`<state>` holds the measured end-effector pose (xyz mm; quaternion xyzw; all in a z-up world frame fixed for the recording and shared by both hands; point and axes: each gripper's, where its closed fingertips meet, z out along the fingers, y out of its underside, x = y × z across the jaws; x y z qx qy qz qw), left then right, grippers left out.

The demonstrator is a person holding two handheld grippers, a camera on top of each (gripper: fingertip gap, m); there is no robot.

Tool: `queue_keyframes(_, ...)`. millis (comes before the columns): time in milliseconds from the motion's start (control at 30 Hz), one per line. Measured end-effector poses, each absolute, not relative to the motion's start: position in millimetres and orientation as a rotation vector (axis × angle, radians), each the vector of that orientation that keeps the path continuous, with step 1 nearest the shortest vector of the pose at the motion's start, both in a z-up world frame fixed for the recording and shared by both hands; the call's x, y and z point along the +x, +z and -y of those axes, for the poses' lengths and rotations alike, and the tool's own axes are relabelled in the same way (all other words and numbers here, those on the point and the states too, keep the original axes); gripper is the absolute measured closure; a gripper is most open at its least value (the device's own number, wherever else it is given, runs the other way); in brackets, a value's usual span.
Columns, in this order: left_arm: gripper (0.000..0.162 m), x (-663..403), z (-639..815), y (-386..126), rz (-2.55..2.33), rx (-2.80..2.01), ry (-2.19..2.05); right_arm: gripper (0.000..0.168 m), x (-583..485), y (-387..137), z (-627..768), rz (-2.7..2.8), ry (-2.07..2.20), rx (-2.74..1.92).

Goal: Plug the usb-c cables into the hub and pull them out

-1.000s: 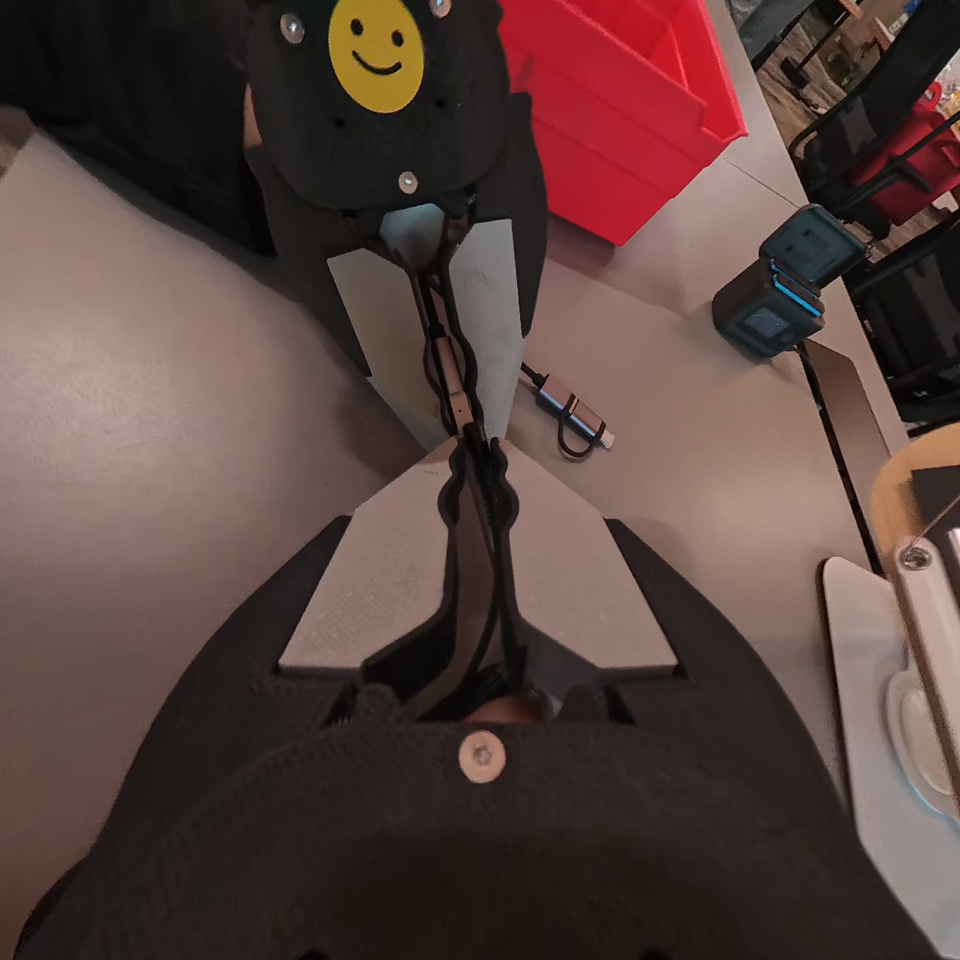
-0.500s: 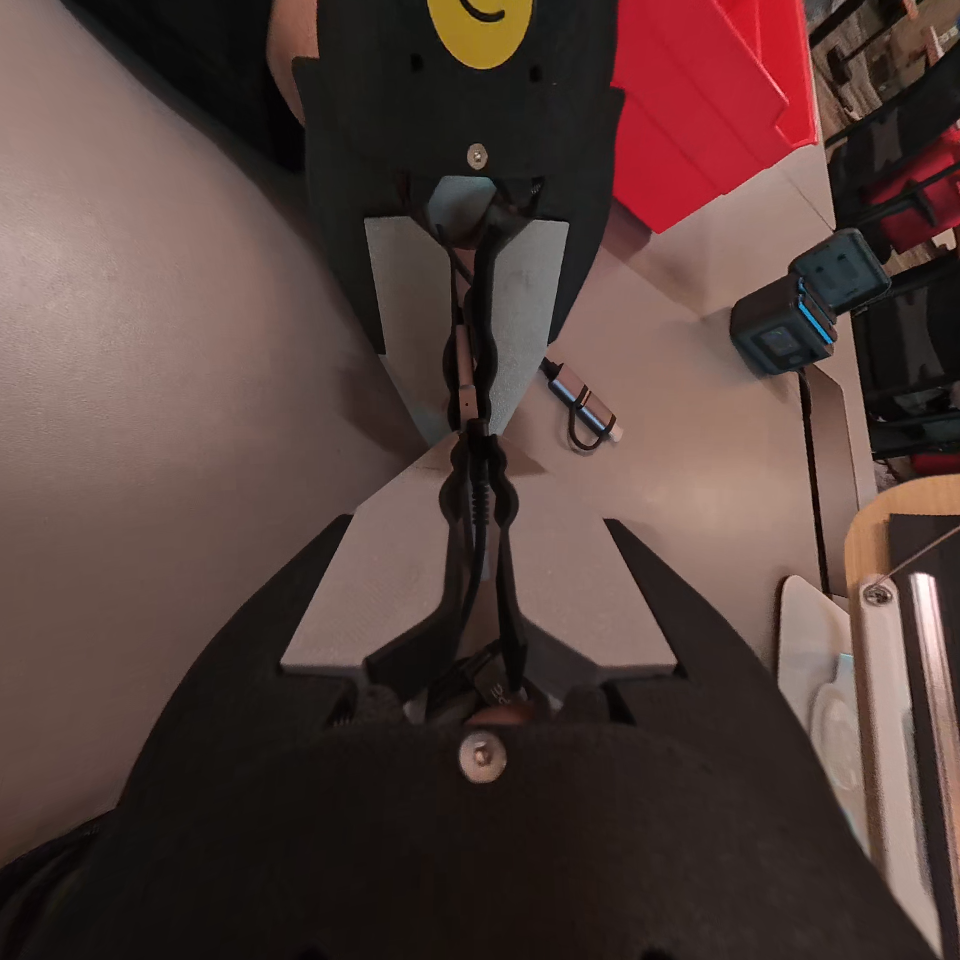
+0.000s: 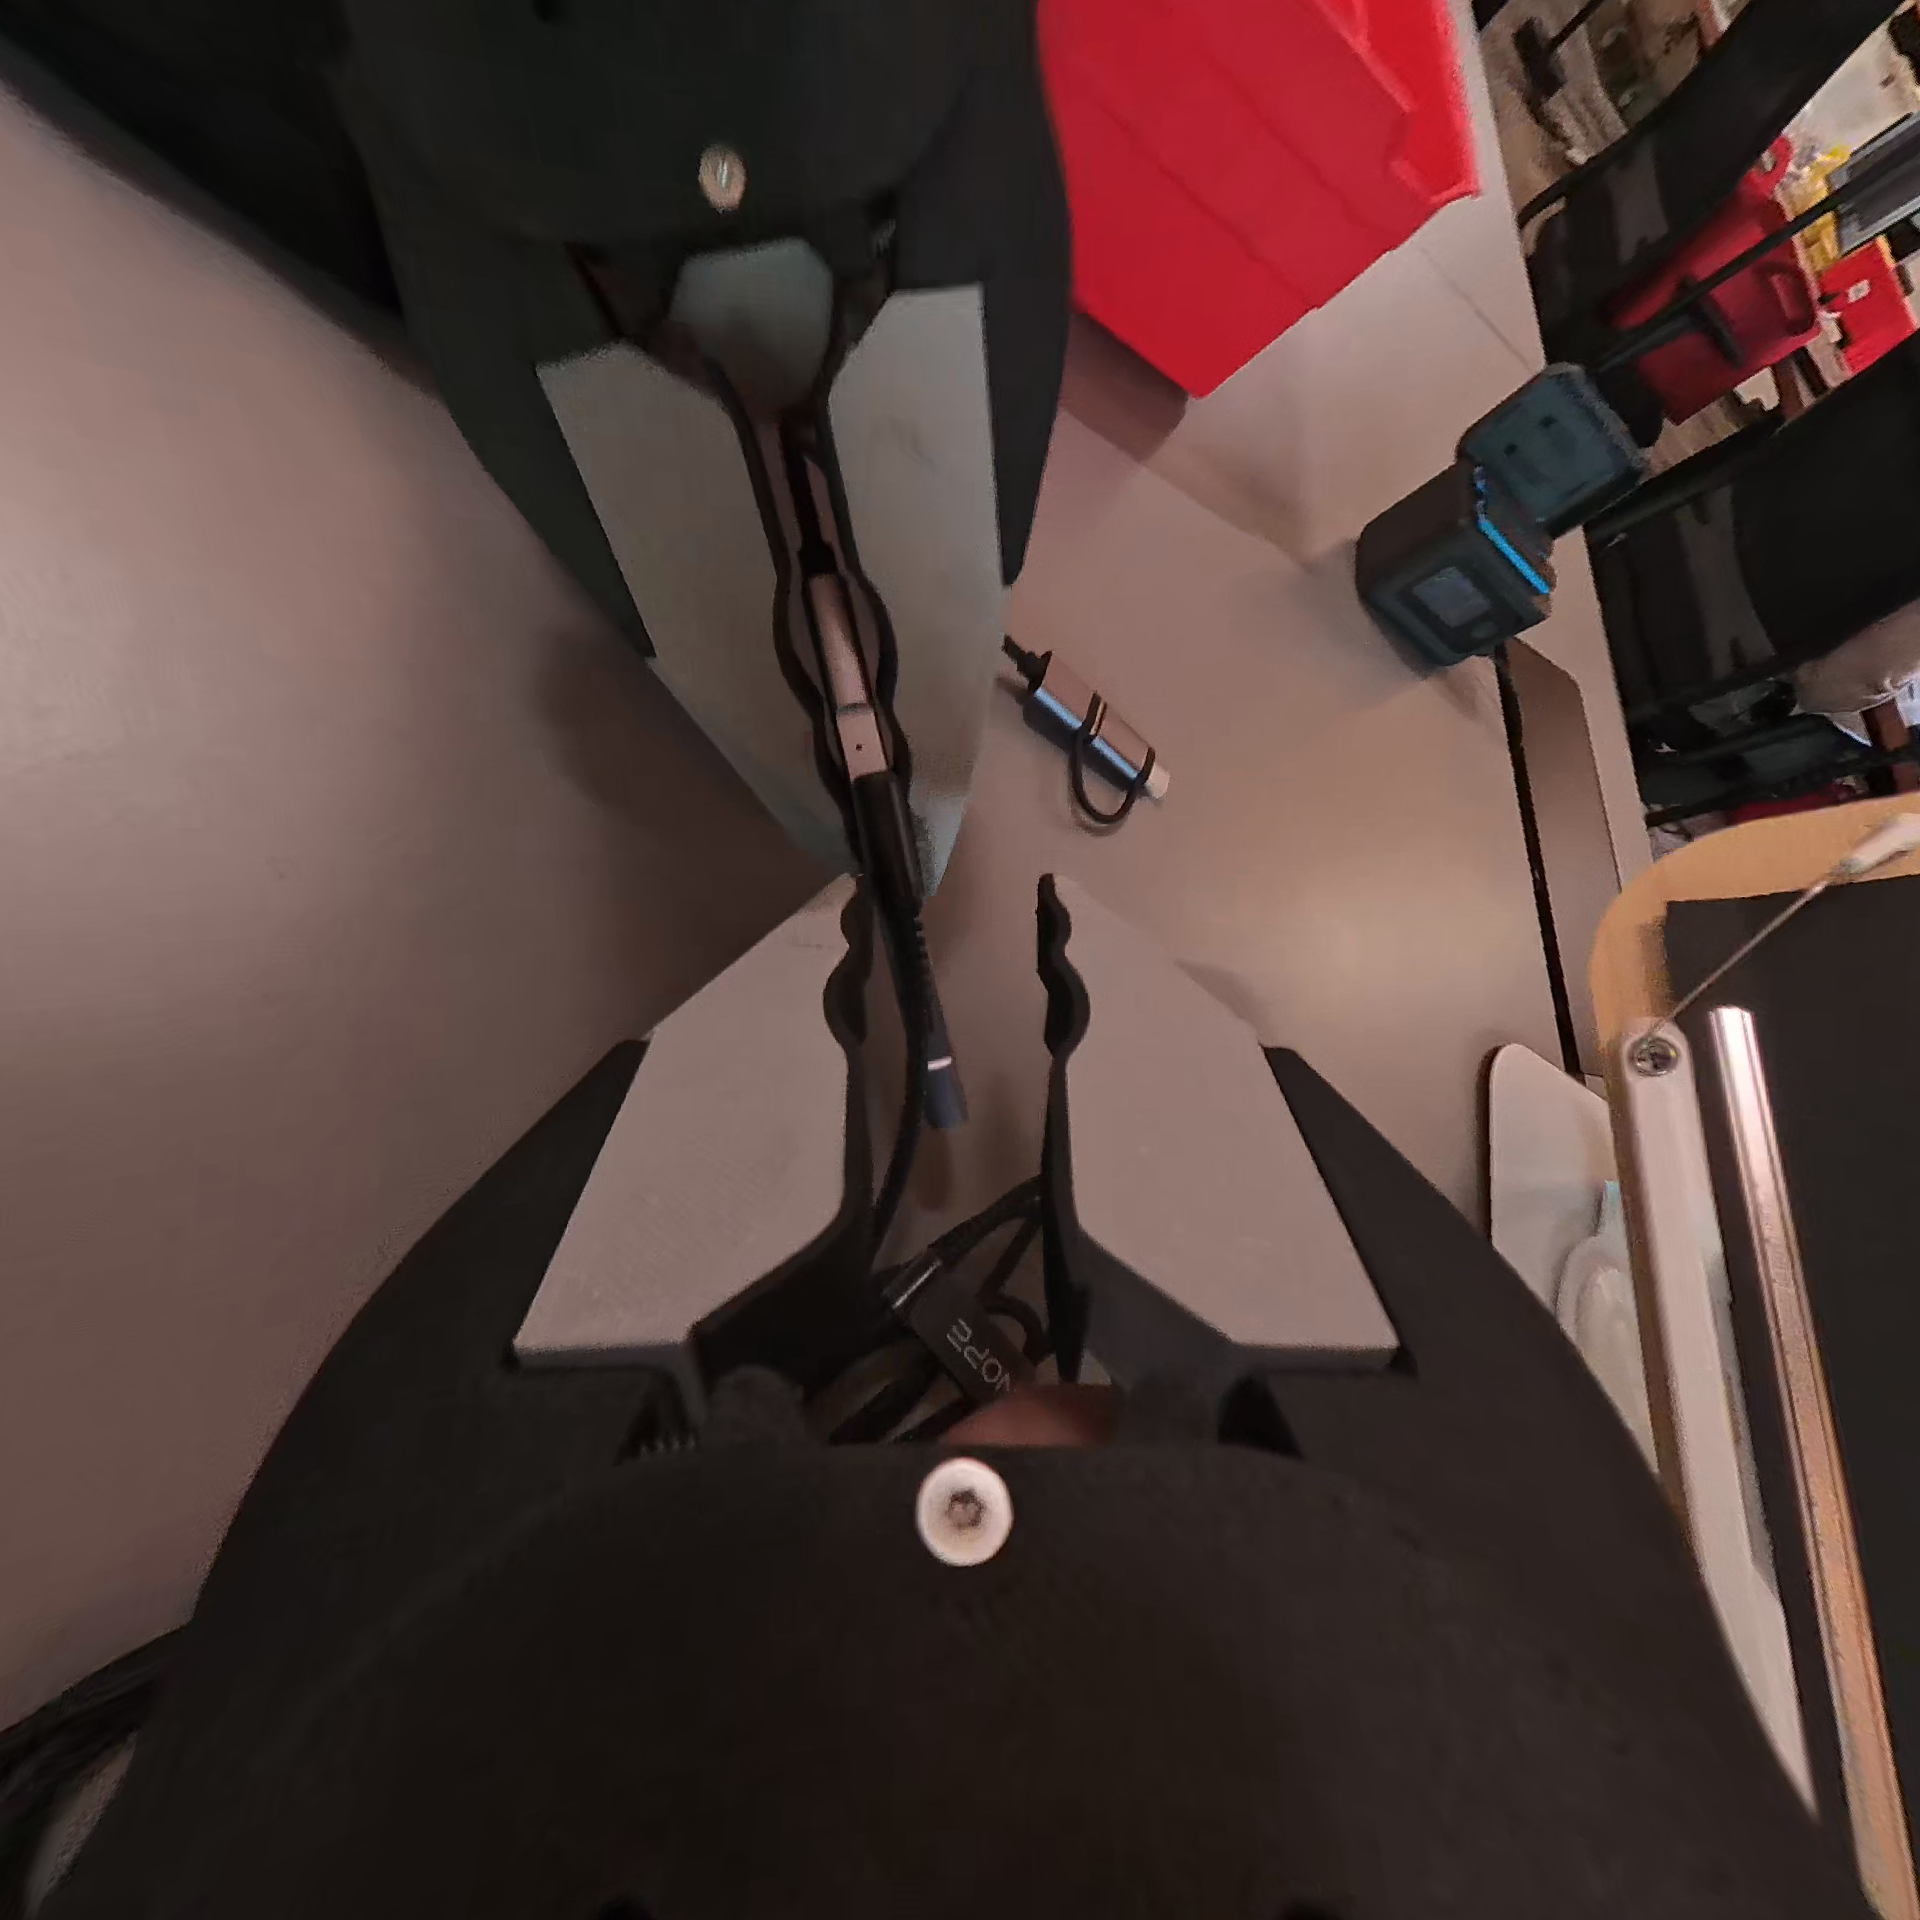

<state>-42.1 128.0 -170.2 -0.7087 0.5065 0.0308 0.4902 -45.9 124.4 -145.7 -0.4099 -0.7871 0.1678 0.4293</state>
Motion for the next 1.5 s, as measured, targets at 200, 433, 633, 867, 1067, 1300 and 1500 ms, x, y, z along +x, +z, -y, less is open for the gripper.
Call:
queue_keyframes(200, 0.155, -36, -124, -165, -1.235, -1.666, 0.049, 0.161, -45, -170, -127, 2.066, 0.224, -0.977)
queue_keyframes(433, 0.126, -61, -143, -129, -0.933, -1.541, 0.158, 0.162, -44, -148, -151, 1.924, 0.236, -1.053)
queue_keyframes(633, 0.119, -77, -149, -115, -0.784, -1.524, 0.186, 0.162, -43, -137, -168, 1.827, 0.239, -1.118)
queue_keyframes(867, 0.115, -104, -156, -99, -0.590, -1.544, 0.129, 0.163, -36, -107, -189, 1.658, 0.261, -1.175)
queue_keyframes(1067, 0.121, -120, -161, -98, -0.507, -1.569, 0.136, 0.162, -21, -41, -196, 1.425, 0.288, -1.192)
queue_keyframes(1300, 0.125, -121, -160, -98, -0.503, -1.569, 0.141, 0.162, 30, 77, -213, 1.240, 0.111, -1.133)
queue_keyframes(1500, 0.128, -123, -158, -97, -0.494, -1.566, 0.145, 0.162, 86, 131, -253, 1.172, 0.004, -1.151)
